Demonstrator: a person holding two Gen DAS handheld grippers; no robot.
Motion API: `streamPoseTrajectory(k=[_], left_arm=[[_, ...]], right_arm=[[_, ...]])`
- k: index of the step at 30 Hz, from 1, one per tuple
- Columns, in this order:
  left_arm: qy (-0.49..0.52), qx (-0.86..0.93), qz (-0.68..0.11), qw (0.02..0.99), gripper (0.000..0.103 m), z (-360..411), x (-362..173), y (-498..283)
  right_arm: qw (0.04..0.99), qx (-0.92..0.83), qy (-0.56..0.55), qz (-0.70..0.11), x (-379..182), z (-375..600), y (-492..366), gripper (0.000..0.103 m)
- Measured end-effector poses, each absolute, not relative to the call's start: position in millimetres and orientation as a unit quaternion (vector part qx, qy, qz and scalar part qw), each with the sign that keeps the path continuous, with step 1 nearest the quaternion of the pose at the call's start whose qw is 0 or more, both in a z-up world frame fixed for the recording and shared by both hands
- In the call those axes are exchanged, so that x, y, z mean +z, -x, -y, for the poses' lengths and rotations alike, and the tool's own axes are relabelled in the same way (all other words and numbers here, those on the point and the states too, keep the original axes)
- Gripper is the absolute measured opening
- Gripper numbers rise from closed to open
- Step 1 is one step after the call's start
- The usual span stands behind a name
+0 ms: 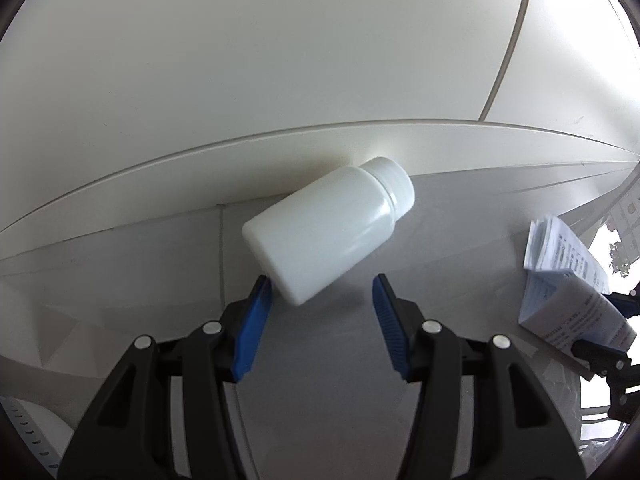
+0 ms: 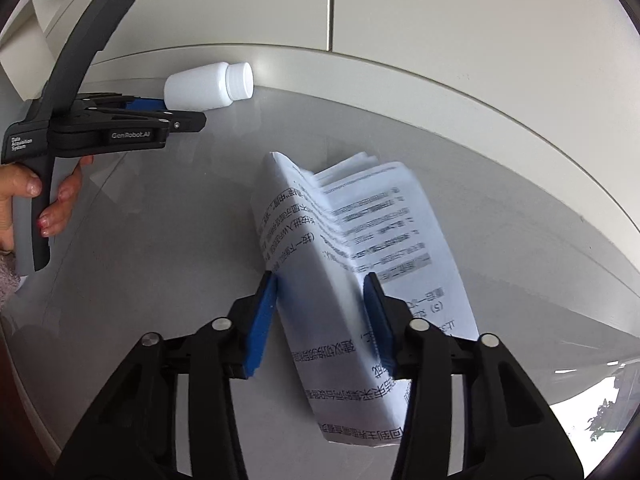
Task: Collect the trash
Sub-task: 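Close the left tool on the white pill bottle while the right tool grasps the leaflet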
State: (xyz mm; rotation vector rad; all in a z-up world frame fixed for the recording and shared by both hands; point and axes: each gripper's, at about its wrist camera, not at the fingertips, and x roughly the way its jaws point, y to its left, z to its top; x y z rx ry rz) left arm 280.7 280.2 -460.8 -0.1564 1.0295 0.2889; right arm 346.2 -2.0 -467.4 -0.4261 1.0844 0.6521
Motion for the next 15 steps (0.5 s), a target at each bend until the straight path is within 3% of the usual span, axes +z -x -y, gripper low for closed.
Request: streamPoseTrajectory(k=[2,15], left_arm=[[0.066,0.144,-0.485,0.86,0.053,-280.3,-461.1,-282.2],[0.045,0.124,-0.469,0.873,0.053,-274.6,-465.3,-307.8]], right_arm=[[0.782,0.306,0.213,-0.5,-465.7,-4.6,-341.9,0.009],[0.775,0.339,0.181,-0.501,-440.3,-14.6,-331.0,0.007]])
